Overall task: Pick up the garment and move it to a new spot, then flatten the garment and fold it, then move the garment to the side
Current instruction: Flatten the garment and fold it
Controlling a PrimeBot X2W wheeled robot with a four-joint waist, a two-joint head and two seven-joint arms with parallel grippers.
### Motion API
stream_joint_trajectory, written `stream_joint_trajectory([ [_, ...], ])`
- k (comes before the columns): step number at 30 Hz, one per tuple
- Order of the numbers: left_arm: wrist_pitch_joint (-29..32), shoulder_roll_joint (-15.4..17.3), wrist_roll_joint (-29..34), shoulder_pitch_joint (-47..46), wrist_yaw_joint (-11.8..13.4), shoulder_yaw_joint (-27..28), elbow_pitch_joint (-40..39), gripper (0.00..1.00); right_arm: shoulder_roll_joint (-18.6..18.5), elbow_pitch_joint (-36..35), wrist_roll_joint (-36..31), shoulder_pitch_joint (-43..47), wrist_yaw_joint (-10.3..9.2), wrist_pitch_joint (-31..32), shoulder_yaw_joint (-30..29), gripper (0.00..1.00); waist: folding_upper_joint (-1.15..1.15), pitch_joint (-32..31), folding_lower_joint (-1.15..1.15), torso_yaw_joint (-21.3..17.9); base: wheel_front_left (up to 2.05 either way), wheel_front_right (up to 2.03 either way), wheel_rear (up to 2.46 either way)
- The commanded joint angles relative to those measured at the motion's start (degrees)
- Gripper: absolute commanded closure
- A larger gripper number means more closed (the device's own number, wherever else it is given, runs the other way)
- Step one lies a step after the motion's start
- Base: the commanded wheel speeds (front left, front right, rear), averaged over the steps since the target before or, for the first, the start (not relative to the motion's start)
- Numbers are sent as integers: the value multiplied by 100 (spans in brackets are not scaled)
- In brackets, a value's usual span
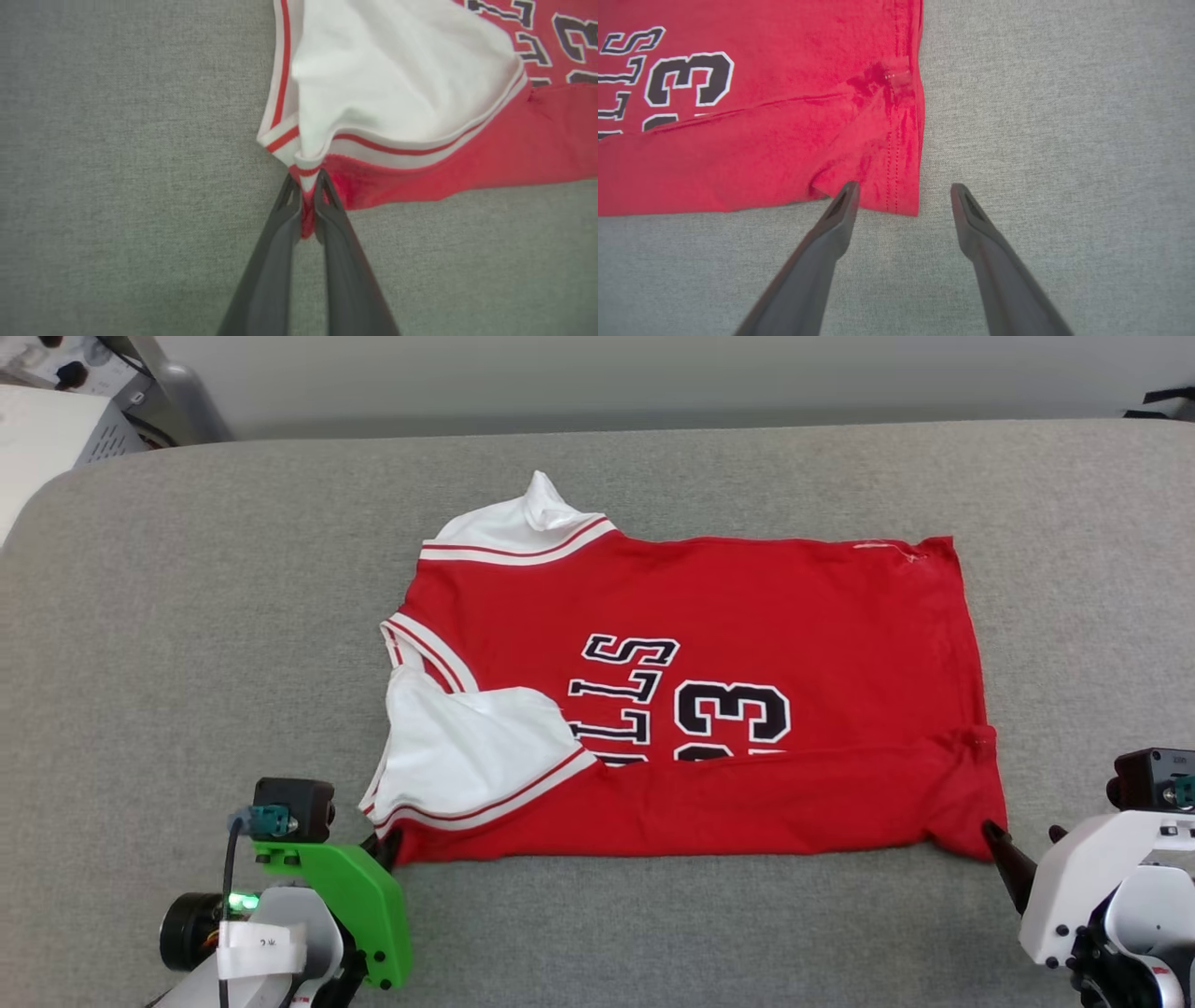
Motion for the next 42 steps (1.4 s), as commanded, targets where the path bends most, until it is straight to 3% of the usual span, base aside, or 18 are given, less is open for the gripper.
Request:
stream_joint_trajectory([
  [1, -42, 35, -23, 38, 63, 36, -138, 100, -23, 58, -92, -113, -3, -35, -48, 0, 0, -42, 0, 142, 0, 0, 0],
  [5, -69, 94, 38, 65, 159, 50, -600, 100, -5, 297, -267, -209, -3, -90, -173, 0, 0, 14, 0, 266, 0, 0, 0],
  [8, -177, 104, 21, 76, 81, 77, -1087, 100, 19, 710, -531, -415, -3, -129, -259, 0, 0, 116, 0, 349, 0, 0, 0],
  [16, -140, 170, 61, 65, 117, 61, -1255, 100, 66, 1364, -652, -577, -3, -111, -202, 0, 0, 230, 0, 429, 0, 0, 0],
  [17, -136, 172, 60, 64, 123, 61, -1256, 100, 72, 1443, -641, -573, -3, -90, -183, 13, 0, 239, 0, 438, 0, 0, 0],
  [19, -131, 176, 59, 64, 134, 62, -1243, 100, 80, 1581, -611, -570, -3, -60, -159, 100, 0, 245, 0, 450, 0, 0, 0],
  [32, -36, 198, -50, 358, 141, -80, -883, 100, -173, 1578, -503, -482, -3, -238, -231, 100, 0, -302, 0, 369, 0, 0, 0],
  [42, -5, 172, -171, 811, 142, -278, -736, 100, -433, 988, -307, 98, -3, 229, -524, 100, 0, -745, 0, 371, 0, 0, 0],
])
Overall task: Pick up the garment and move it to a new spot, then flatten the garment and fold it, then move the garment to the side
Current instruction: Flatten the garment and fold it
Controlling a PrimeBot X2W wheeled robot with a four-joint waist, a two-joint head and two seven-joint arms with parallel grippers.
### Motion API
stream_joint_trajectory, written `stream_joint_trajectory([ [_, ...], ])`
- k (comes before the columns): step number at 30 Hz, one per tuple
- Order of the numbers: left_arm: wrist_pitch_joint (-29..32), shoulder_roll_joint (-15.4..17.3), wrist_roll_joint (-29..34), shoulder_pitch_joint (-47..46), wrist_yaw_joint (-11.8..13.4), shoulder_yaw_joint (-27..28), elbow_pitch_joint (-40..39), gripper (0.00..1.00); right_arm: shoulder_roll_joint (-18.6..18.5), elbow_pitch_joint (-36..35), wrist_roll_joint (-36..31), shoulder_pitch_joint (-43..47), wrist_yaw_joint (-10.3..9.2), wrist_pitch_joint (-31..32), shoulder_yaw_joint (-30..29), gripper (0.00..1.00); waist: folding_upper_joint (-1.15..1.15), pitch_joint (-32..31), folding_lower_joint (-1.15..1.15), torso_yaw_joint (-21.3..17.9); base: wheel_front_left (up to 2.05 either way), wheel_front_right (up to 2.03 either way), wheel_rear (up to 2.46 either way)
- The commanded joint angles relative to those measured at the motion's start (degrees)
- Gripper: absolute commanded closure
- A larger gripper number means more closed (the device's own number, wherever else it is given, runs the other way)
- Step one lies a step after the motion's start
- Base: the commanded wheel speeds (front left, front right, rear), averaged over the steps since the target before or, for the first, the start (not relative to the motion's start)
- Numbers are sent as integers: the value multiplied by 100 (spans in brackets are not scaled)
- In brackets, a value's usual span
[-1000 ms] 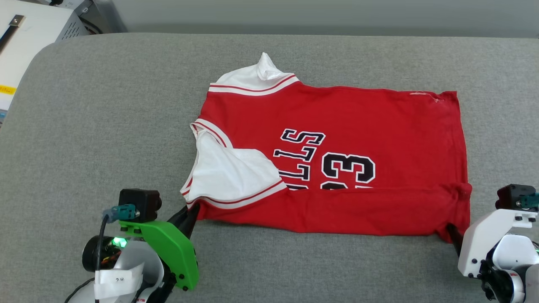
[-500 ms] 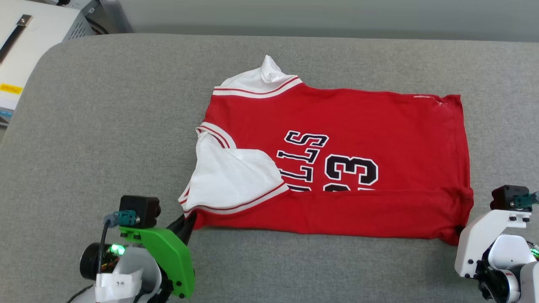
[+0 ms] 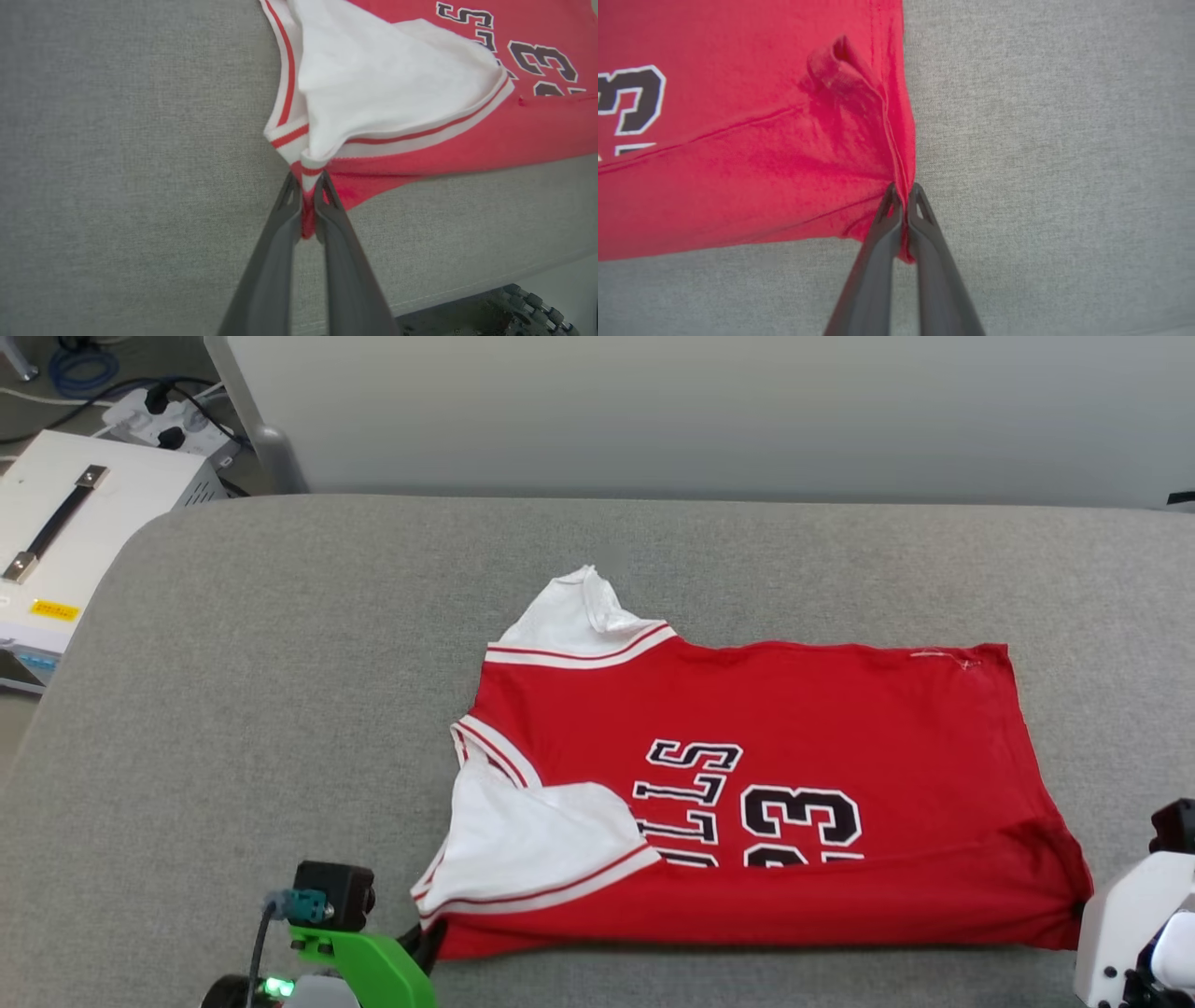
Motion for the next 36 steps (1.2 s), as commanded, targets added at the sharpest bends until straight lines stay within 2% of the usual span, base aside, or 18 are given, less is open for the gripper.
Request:
stream_joint_trajectory([
  [1, 30, 11, -12, 133, 22, -25, 55, 100, -81, -100, 48, 135, -4, 84, -60, 100, 0, -113, 0, -8, 0, 0, 0],
  [9, 175, -64, -29, 328, 10, -271, 195, 100, -119, -426, 80, 567, -4, 520, -188, 100, 0, -233, 0, -18, 0, 0, 0],
  [22, 236, -274, 59, 77, -196, -475, 842, 100, -12, 122, 16, 422, -4, 71, -70, 100, 0, -92, 0, -85, 0, 0, 0],
  [23, 229, -284, 64, 60, -203, -475, 868, 85, -10, 156, 23, 403, -4, 47, -62, 100, 0, -85, 0, -85, 0, 0, 0],
  [24, 209, -293, 77, 40, -205, -474, 896, 7, -1, 179, 45, 377, -4, -12, -63, 60, 0, -83, 0, -83, 0, 0, 0],
  [25, 179, -297, 97, 21, -203, -468, 912, 0, 13, 189, 66, 352, -4, -72, -75, 0, 0, -88, 0, -83, 0, 0, 0],
  [31, -190, -319, 181, -98, -191, -298, 856, 0, -7, 97, 173, 212, -4, -492, -67, 0, 0, -219, 0, -75, 0, 0, 0],
  [36, -856, -398, 255, -228, -178, 33, 632, 0, -193, -288, 328, 177, -4, -1164, 236, 0, 0, -395, 0, -81, 0, 0, 0],
])
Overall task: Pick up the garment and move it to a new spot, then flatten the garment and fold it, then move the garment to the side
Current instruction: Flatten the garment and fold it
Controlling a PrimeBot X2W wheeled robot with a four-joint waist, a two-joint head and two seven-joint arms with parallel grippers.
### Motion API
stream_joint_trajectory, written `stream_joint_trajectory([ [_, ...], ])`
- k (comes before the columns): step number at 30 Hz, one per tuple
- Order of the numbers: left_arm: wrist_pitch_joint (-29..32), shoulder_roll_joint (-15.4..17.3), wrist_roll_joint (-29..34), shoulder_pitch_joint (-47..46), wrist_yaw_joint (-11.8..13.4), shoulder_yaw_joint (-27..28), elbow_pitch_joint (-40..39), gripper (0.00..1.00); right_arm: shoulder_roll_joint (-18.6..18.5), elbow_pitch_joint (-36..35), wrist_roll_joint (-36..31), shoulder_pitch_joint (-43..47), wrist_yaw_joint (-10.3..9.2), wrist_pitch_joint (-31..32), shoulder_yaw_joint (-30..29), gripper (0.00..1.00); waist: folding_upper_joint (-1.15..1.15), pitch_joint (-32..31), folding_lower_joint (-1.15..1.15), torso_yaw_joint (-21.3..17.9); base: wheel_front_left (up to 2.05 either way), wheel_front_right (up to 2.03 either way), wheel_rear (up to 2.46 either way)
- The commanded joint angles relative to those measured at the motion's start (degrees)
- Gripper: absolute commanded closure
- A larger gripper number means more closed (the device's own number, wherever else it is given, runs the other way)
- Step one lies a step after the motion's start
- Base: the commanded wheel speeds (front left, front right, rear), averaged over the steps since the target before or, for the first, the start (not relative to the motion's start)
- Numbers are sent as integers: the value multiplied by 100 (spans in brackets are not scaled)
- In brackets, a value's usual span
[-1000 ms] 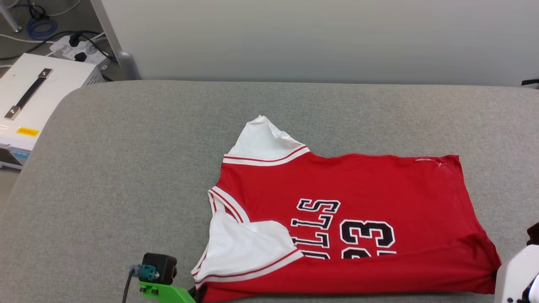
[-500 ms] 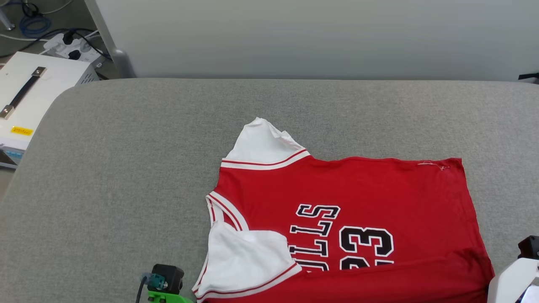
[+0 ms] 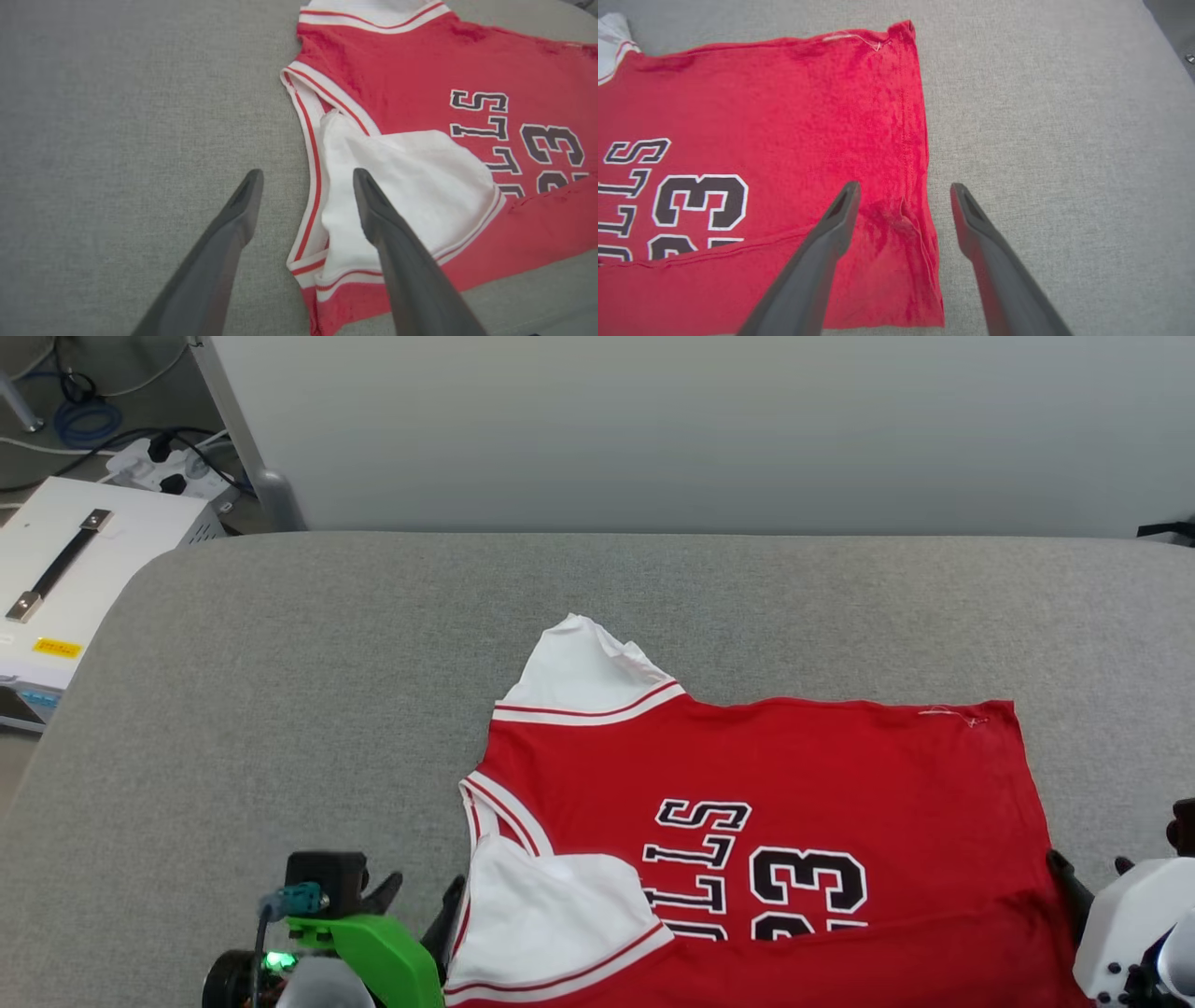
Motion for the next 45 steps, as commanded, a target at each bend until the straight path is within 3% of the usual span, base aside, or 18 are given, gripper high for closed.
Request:
stream_joint_trajectory([
  [1, -272, -44, 119, -142, -31, 98, -70, 0, -47, -120, 117, -80, -4, -214, 74, 0, 0, -96, 0, -15, 0, 0, 0],
  [10, -1774, -340, 559, -241, -269, 522, -244, 0, -3, -617, 323, -48, -4, -1864, 426, 0, 0, -95, 0, -143, 0, 0, 0],
  [16, -1901, -502, 991, -365, -483, 843, -337, 0, 135, -756, 322, -60, -4, -2570, 686, 0, 0, 206, 0, -306, 0, 0, 0],
  [21, -1869, -389, 1257, -899, -790, 893, -198, 0, 322, -923, 353, -185, -4, -2784, 899, 0, 0, 606, 0, -534, 0, 0, 0],
  [26, -1049, -88, 1324, -1884, -1100, 843, 179, 0, 372, -1051, 393, -382, -4, -2826, 1057, 0, 0, 1050, 0, -807, 0, 0, 0],
  [32, 376, 113, 1200, -3376, -1812, 628, 737, 0, 414, -1148, 368, -635, -4, -2873, 1124, 0, 0, 1643, 0, -1081, 0, 0, 0],
  [35, 1044, 141, 1214, -4117, -2050, 497, 1185, 0, 437, -1169, 363, -777, -4, -2914, 1167, 0, 0, 1932, 0, -1197, 0, 0, 0],
  [40, 2120, 92, 1053, -4953, -2304, 170, 1920, 0, 484, -1126, 386, -954, -4, -3011, 1276, 0, 0, 2272, 0, -1364, 0, 0, 0],
  [45, 2956, 102, 773, -5435, -2393, -171, 2517, 0, 522, -1028, 408, -1101, -4, -3102, 1349, 0, 0, 2496, 0, -1510, 0, 0, 0],
])
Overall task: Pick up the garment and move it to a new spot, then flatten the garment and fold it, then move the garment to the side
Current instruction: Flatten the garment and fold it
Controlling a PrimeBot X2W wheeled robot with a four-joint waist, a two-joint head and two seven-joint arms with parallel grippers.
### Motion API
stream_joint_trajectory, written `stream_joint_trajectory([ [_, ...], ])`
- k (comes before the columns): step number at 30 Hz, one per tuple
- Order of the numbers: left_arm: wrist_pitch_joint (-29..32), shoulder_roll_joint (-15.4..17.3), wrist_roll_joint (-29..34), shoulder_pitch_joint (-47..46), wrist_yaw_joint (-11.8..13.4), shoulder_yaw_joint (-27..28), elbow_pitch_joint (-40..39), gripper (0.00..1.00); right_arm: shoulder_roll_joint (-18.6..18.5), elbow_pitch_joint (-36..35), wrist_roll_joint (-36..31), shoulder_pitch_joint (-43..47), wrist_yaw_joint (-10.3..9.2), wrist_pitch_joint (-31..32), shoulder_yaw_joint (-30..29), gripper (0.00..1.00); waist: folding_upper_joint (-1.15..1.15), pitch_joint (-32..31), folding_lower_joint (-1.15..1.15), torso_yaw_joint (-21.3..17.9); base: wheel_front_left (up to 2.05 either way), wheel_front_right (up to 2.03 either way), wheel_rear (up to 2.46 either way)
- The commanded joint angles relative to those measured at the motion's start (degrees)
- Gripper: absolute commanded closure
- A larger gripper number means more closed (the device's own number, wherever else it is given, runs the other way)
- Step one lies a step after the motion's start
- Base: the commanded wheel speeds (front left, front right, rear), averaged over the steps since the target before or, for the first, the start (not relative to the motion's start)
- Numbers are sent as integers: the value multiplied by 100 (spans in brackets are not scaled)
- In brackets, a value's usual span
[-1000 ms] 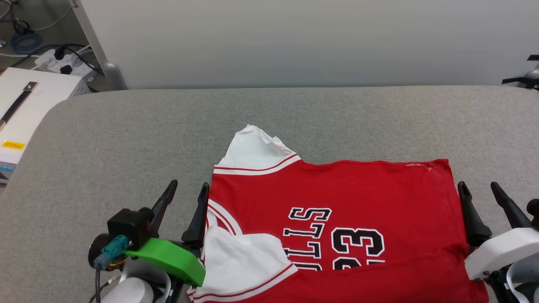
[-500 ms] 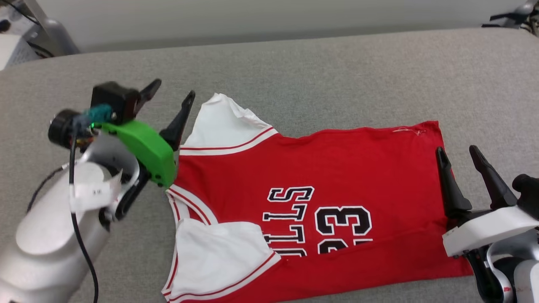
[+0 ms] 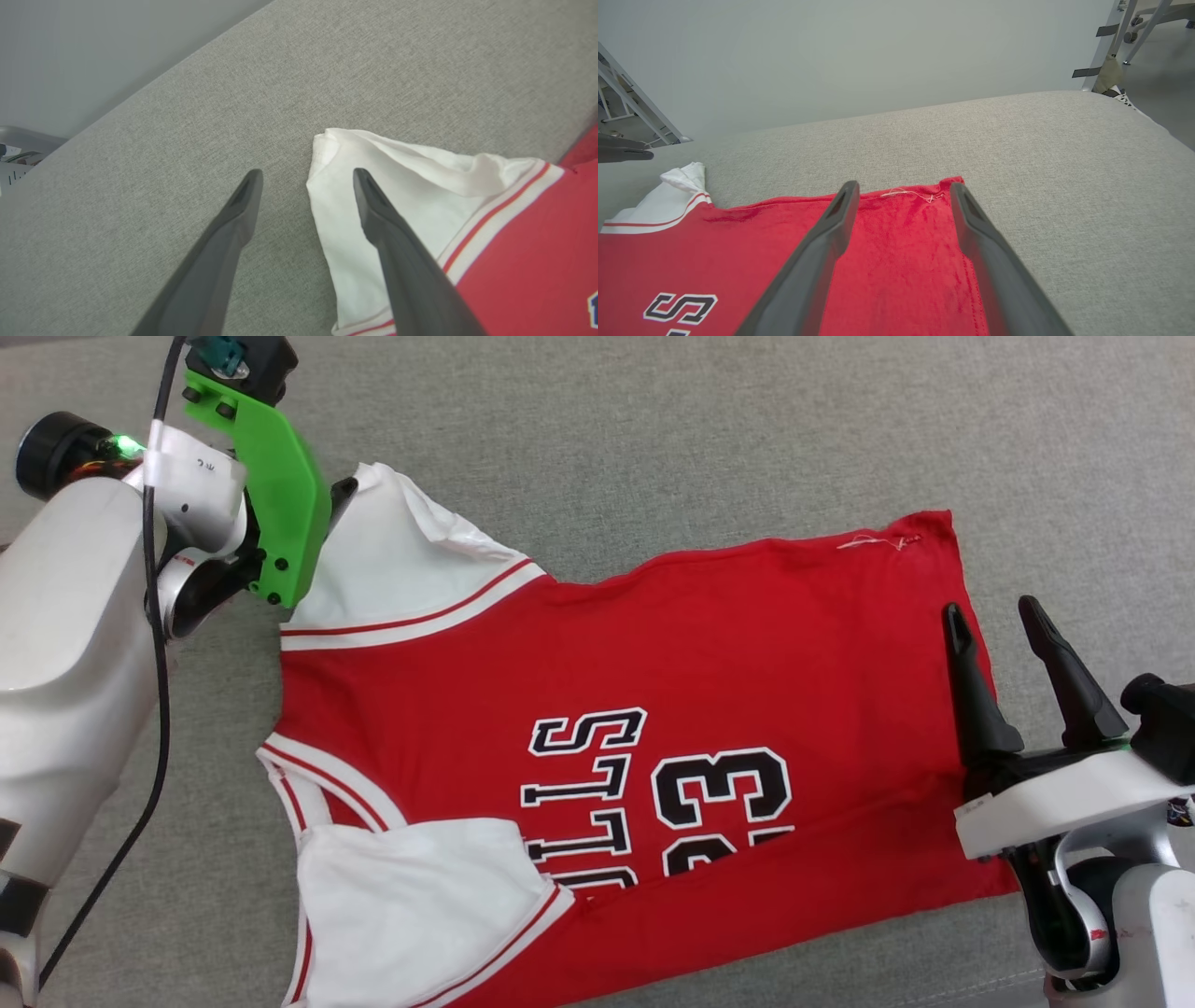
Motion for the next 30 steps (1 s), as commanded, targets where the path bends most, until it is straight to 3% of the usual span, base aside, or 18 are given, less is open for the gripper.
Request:
stream_joint_trajectory([
  [1, 88, 24, -62, -166, -25, -78, 108, 0, 19, 40, 65, -130, -3, -55, 29, 0, 0, 314, -1, -292, 0, 0, 0],
  [8, 169, 146, -279, -426, -35, -468, 442, 0, 61, 193, 86, -233, -3, -160, 98, 0, 0, 496, -1, -440, 0, 0, 0],
  [14, 74, 251, -107, -566, -36, -772, 950, 0, 75, 269, 79, -263, -3, -226, 131, 0, 0, 535, -1, -483, 0, 0, 0],
  [15, 135, 231, -184, -550, -36, -786, 1051, 13, 75, 284, 75, -263, -3, -227, 135, 0, 0, 524, -1, -483, 0, 0, 0],
  [16, 190, 200, -282, -531, -36, -780, 1119, 42, 73, 295, 71, -263, -3, -226, 136, 0, 0, 512, -1, -481, 0, 0, 0],
  [17, 256, 162, -395, -509, -36, -790, 1169, 87, 71, 306, 67, -264, -3, -224, 136, 0, 0, 497, -1, -477, 0, 0, 0],
  [18, 297, 140, -469, -497, -36, -816, 1177, 100, 68, 312, 65, -264, -3, -222, 135, 0, 0, 486, -1, -472, 0, 0, 0],
  [23, 341, 47, -911, -424, -37, -844, 1156, 100, 50, 334, 49, -254, -3, -199, 139, 0, 0, 430, -1, -426, 0, 0, 0],
  [30, -152, 13, -1165, -385, -37, -768, 1172, 100, -9, 401, 21, -221, -3, -116, 116, 0, 0, 190, -1, -342, 0, 0, 0],
])
